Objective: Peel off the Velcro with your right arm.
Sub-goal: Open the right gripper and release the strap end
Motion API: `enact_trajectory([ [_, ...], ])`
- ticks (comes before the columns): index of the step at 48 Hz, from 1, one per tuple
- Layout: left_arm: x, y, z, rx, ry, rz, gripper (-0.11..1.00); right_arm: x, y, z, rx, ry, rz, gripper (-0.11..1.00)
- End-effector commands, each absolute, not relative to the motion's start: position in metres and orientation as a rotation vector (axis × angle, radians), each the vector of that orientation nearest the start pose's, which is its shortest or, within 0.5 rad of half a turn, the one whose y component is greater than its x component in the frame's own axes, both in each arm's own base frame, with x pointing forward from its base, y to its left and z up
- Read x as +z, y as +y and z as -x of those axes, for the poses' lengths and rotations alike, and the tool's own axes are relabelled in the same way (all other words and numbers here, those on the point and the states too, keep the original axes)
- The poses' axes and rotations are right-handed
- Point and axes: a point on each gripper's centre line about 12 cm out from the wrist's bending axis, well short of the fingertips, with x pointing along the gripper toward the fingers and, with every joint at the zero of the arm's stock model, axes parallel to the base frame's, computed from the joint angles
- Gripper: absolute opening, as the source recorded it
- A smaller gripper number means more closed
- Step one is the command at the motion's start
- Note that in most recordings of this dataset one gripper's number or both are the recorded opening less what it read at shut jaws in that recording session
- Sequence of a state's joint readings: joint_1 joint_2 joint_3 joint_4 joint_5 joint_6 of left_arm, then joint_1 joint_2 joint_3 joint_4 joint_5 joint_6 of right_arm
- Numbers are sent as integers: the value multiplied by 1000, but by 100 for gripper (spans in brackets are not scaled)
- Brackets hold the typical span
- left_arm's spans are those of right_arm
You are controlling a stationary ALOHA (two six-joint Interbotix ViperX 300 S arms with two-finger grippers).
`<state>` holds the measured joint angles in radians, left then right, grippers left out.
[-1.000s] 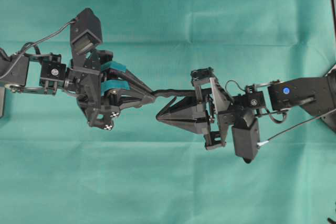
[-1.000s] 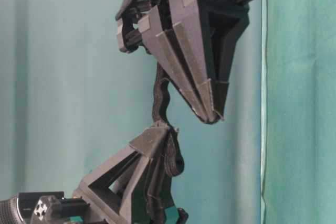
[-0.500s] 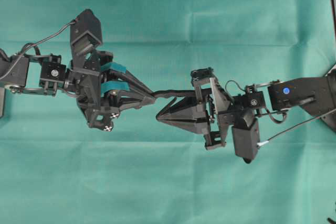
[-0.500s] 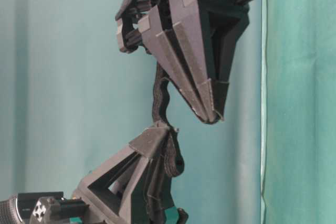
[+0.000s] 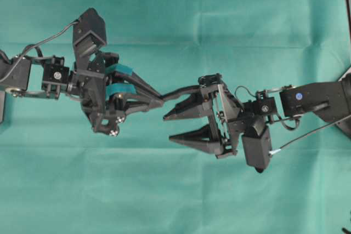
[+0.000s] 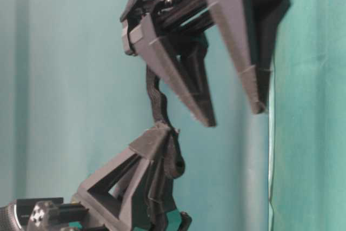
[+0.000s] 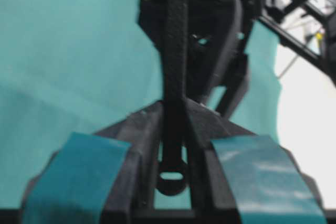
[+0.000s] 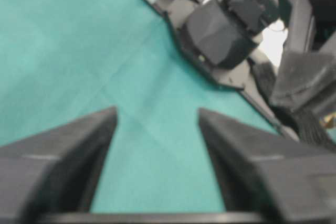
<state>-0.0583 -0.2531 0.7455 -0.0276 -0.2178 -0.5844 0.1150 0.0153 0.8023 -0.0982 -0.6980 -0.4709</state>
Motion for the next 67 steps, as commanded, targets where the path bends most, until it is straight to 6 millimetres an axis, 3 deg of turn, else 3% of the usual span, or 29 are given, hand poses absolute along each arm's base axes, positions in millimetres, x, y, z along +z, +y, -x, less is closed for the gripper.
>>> enact_trajectory([
  [1, 269, -19, -361, 26, 245, 602, 10, 209, 54, -383, 200, 22, 550, 42],
  [39, 267, -19, -357, 27, 249, 602, 10, 220, 48, -338, 189, 5, 537, 44],
  [45, 267, -19, -357, 27, 248, 602, 0, 220, 48, -333, 190, 5, 536, 44],
  [67, 264, -19, -354, 29, 254, 600, 0, 220, 47, -324, 189, 8, 532, 44],
])
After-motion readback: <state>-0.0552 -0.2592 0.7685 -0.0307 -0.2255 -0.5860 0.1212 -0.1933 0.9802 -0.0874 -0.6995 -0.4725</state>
